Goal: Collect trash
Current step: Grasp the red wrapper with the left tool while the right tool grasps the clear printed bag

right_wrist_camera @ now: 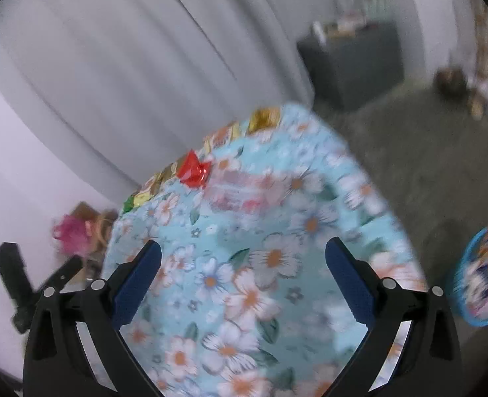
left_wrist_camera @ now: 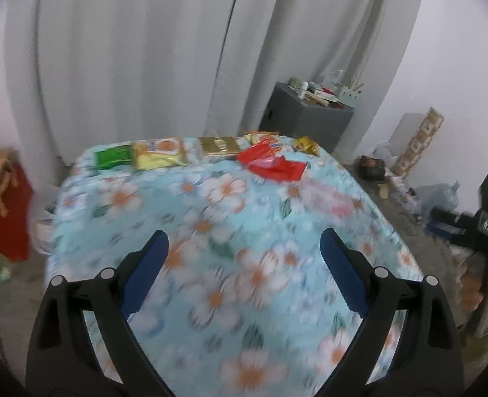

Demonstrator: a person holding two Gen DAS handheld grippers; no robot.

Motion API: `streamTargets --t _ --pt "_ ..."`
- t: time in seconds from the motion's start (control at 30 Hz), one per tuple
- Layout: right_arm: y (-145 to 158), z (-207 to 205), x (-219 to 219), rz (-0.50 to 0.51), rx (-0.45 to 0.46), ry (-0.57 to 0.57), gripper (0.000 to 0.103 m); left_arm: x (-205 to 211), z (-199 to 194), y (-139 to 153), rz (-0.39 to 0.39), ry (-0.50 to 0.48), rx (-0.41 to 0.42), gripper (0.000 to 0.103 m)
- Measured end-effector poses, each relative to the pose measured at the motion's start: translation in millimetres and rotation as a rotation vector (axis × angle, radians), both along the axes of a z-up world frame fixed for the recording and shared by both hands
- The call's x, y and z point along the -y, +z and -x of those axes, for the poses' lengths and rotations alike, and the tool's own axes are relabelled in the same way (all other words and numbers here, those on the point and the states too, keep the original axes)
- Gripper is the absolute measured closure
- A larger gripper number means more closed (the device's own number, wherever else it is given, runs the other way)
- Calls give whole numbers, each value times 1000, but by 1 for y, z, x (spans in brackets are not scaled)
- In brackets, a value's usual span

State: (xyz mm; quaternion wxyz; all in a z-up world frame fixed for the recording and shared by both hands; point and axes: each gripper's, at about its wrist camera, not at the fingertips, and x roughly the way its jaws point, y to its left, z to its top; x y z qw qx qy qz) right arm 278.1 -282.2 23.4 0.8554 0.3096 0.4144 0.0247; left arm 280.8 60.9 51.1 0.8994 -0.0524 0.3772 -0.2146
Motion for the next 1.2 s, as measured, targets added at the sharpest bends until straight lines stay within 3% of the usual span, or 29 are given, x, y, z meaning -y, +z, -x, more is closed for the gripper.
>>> streamTargets --t 0.3,0.5,0.7,0.8,1.0,1.03,1.2 --pt "-74 -71 20 -155 -134 -13 24 50 -128 -35 97 -60 -75 15" --pt "-96 -90 26 -187 -148 -1 33 85 -189 -64 32 -58 -106 40" --pt "-94 -100 22 -120 -137 39 46 123 -201 -77 -133 -136 -56 54" --pt "-93 -100 22 -84 -140 44 56 134 -201 -83 -204 -147 -57 66" --pt "-92 -97 21 -57 -134 41 78 140 -196 -94 -255 -145 -105 103" --pt "-93 -97 22 -71 -133 43 84 139 -193 -95 -250 -147 -110 103" --pt "-90 -86 26 -116 -126 48 91 135 -174 -88 -228 -160 -109 103"
